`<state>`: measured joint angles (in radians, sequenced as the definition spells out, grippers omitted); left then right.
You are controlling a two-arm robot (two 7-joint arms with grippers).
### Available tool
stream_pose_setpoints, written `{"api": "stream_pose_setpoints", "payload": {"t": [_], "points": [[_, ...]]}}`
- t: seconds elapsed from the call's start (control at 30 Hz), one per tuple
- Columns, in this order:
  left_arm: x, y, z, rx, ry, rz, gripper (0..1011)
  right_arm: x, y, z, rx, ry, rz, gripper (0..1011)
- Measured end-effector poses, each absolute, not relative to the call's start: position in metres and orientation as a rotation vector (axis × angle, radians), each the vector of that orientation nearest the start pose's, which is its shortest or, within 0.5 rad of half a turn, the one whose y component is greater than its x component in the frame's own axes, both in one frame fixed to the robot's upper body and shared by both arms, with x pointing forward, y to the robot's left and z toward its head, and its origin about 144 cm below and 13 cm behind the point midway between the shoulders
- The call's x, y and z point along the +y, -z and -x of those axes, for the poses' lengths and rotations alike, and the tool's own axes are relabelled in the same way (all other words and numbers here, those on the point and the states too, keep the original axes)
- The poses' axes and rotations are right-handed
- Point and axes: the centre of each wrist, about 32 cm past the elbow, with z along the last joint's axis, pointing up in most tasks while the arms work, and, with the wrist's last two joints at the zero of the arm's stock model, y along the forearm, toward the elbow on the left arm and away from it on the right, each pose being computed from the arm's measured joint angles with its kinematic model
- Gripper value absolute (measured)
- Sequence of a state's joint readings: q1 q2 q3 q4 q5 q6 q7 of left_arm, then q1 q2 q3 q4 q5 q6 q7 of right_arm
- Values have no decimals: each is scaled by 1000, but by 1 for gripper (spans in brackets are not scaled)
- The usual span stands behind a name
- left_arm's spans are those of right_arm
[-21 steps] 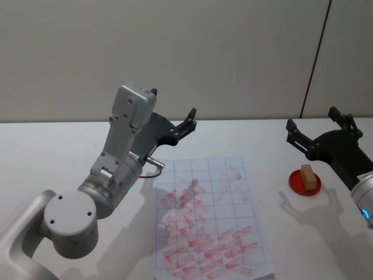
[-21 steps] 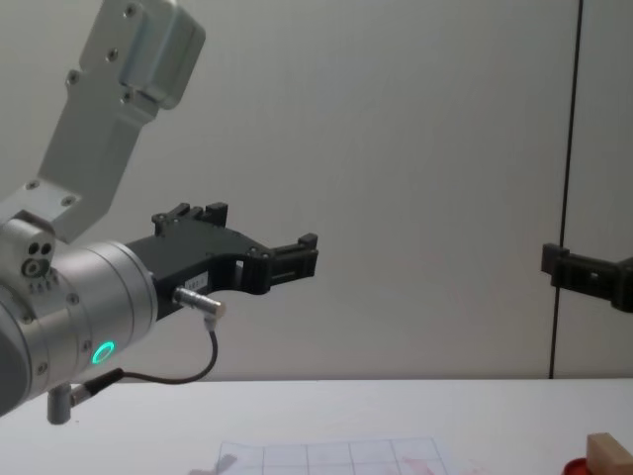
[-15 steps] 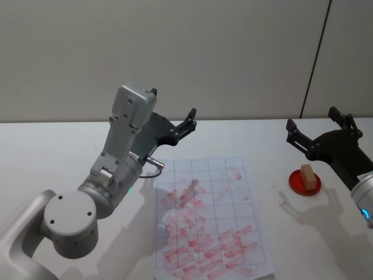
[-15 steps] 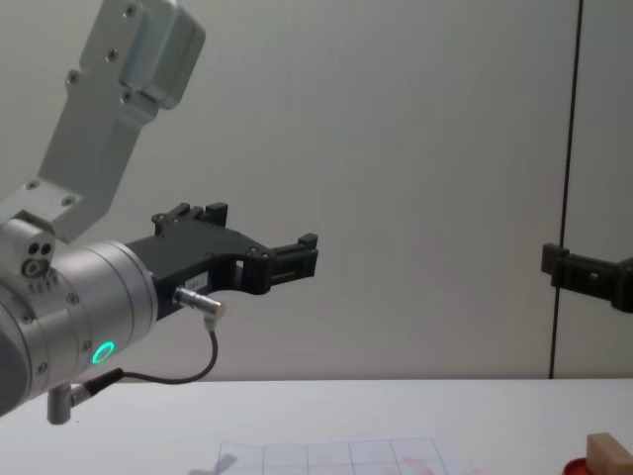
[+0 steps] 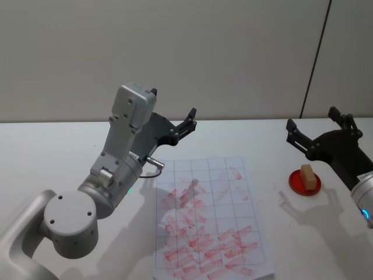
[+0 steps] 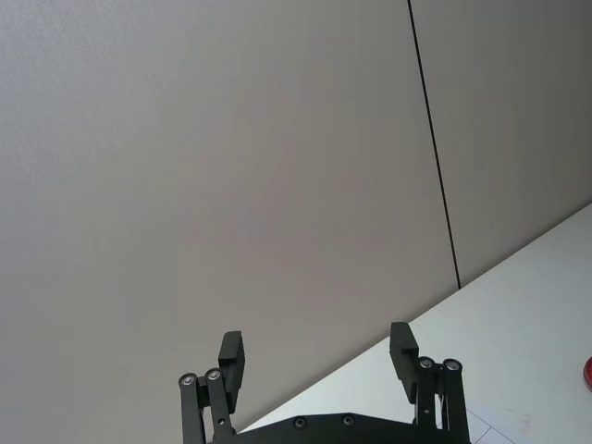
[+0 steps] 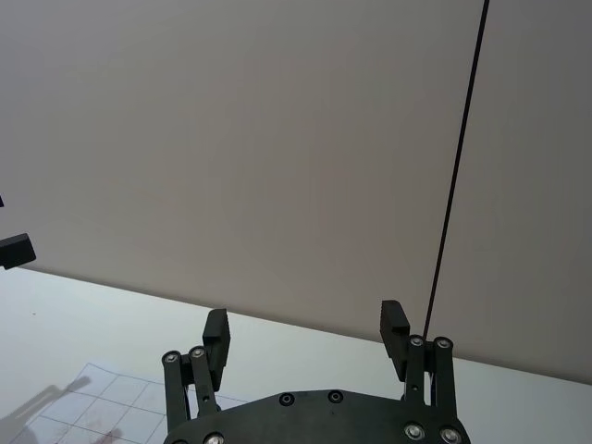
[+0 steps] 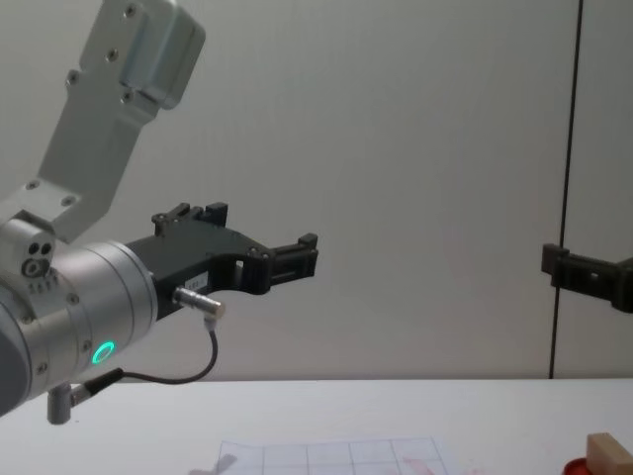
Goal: Use the one hand to pick up the stamp and affix it onto the A4 paper.
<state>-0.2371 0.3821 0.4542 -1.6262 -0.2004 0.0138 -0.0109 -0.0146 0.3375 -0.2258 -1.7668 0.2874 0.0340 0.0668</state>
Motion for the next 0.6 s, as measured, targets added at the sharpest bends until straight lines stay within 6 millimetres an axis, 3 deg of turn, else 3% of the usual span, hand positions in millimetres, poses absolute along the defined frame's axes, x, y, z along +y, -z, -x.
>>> {"api": "stream_pose_setpoints", "payload": {"t": [0.6], "points": [[198,-1204,-492,-268,-1124,-61,1001,-237,-1188,-443,-70,1237,-25,1001]]}}
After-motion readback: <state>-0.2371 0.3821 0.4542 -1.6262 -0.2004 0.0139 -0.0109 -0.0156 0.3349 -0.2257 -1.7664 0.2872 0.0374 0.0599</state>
